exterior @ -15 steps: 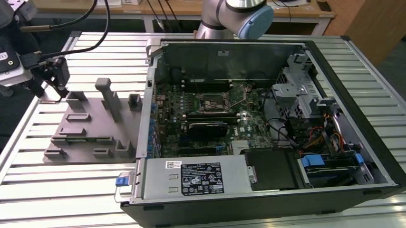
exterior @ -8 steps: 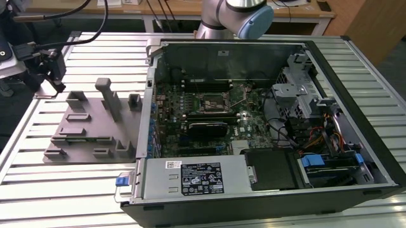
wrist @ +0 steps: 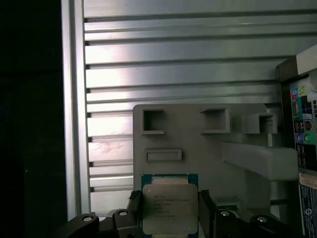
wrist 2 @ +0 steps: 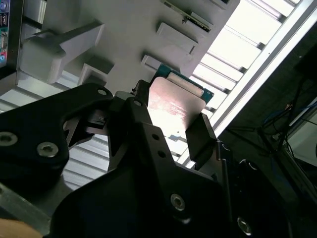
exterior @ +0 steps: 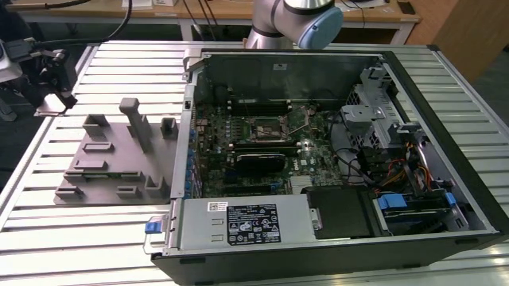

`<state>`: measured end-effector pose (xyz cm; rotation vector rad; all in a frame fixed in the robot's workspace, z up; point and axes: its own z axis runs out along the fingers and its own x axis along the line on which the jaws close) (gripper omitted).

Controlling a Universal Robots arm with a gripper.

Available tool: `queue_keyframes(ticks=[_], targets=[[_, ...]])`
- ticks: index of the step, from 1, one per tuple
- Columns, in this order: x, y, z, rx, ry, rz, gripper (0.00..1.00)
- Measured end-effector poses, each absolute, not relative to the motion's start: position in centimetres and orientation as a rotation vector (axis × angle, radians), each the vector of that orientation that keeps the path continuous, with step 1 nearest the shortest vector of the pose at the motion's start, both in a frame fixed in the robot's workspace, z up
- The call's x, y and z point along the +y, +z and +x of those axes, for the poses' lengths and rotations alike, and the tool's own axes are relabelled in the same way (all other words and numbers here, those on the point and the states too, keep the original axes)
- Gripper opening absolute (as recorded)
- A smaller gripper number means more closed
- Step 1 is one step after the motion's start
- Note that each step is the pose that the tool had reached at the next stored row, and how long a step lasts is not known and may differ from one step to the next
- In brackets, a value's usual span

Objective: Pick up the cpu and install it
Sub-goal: 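Pick up the cpu and move it towards the insertion slot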

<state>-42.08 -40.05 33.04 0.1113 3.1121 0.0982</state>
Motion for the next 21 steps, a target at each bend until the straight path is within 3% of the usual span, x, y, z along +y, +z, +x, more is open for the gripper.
queue_keyframes(ticks=[21], targets=[[-40.1,37.9,-42.1,3.112,0.098,0.111,0.54]])
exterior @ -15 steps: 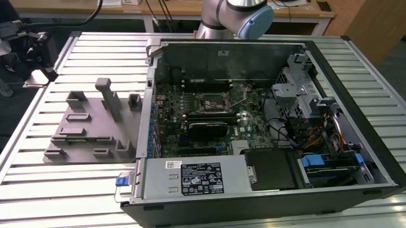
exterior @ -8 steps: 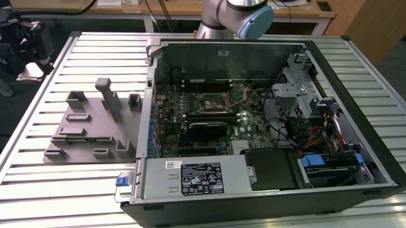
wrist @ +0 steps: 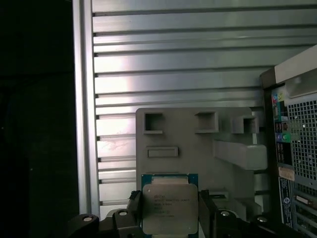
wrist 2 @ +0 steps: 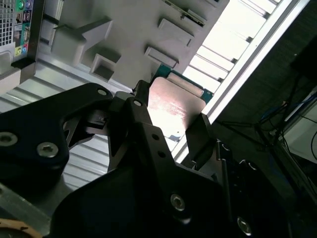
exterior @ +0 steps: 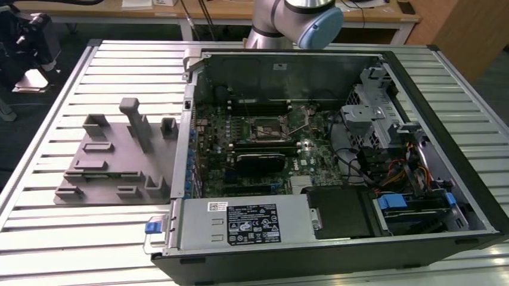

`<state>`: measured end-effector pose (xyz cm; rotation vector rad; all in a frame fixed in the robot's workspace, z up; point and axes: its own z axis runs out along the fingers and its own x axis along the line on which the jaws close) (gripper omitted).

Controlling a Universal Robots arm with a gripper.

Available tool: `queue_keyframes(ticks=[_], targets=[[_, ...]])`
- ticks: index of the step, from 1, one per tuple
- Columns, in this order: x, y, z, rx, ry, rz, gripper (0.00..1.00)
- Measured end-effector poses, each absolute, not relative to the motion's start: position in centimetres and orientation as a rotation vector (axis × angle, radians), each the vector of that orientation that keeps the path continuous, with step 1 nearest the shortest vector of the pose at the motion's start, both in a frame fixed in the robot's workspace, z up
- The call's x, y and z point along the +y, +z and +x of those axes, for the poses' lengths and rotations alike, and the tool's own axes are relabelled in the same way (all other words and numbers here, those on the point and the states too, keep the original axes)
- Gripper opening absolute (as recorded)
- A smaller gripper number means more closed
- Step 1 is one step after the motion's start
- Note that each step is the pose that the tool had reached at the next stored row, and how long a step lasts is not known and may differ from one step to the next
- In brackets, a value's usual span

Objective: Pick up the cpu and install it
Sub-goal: 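Pick up the cpu and move it towards the insertion slot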

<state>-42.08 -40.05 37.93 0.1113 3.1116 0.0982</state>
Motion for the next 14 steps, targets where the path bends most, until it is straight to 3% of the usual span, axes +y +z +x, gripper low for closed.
queue_keyframes(ticks=[14], targets=[[-40.1,38.0,-40.6,3.112,0.098,0.111,0.54]])
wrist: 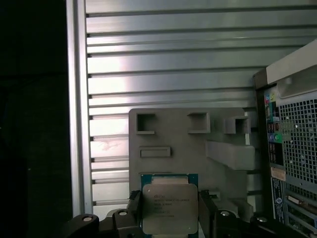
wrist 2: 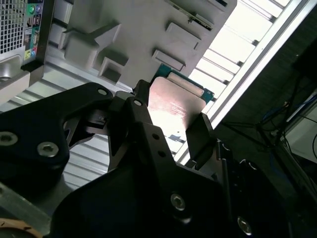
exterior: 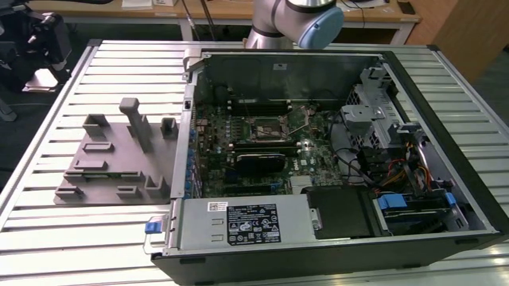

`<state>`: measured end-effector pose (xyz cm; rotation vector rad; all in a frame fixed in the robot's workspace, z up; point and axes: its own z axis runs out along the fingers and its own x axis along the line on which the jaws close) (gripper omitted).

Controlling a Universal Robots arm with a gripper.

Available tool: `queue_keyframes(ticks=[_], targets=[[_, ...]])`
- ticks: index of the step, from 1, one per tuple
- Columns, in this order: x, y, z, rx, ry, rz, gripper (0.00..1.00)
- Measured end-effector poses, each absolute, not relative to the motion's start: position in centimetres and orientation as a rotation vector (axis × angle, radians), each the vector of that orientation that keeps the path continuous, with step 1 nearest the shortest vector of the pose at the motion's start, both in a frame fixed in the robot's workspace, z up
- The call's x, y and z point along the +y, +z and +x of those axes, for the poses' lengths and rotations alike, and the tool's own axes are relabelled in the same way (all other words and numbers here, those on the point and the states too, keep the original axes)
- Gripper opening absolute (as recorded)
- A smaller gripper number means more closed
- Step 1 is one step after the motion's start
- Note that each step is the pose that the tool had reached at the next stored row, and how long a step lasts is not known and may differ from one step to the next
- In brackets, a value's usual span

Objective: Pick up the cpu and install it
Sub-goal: 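Pick up the cpu and move it towards the insertion slot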

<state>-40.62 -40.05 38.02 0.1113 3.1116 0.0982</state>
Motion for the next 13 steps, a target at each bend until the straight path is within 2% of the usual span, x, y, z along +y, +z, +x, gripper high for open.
queue_keyframes(ticks=[13], targets=[[-40.1,38.0,-37.7,3.112,0.098,0.111,0.54]])
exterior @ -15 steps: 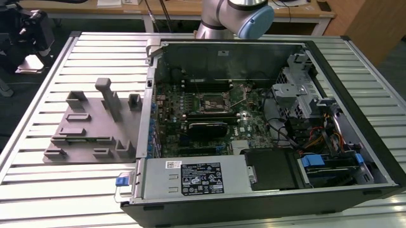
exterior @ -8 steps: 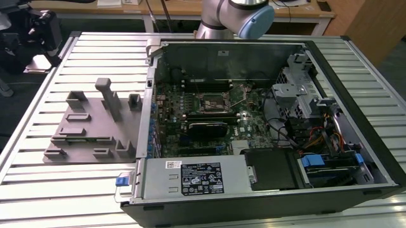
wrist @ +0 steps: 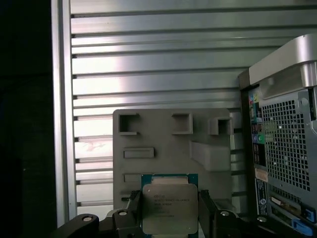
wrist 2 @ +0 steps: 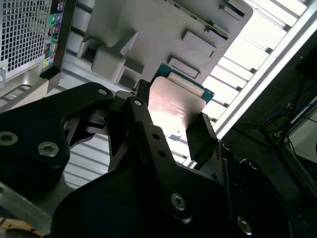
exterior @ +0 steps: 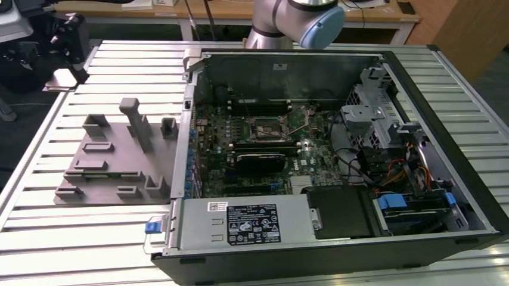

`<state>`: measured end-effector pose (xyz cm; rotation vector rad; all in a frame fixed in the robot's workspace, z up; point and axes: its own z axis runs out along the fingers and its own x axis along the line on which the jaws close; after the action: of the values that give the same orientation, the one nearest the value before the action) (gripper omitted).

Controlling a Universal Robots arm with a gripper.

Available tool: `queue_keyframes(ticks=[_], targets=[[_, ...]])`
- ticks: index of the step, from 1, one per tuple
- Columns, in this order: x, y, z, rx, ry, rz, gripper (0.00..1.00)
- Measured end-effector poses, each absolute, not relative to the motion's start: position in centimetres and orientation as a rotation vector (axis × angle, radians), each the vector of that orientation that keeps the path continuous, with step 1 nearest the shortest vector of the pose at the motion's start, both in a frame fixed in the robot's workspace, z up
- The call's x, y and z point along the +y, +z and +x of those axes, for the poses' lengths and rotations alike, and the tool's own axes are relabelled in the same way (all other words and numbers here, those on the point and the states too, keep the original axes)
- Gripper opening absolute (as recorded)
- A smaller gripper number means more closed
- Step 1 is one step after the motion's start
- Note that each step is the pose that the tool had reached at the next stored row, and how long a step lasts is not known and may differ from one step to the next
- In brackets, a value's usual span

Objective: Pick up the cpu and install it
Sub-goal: 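Pick up the cpu and move it towards the insertion slot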

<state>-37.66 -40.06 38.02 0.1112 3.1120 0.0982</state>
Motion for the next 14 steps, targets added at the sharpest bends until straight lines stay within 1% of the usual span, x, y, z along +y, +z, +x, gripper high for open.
queue_keyframes(ticks=[14], targets=[[-40.1,38.0,-34.5,3.113,0.098,0.111,0.54]])
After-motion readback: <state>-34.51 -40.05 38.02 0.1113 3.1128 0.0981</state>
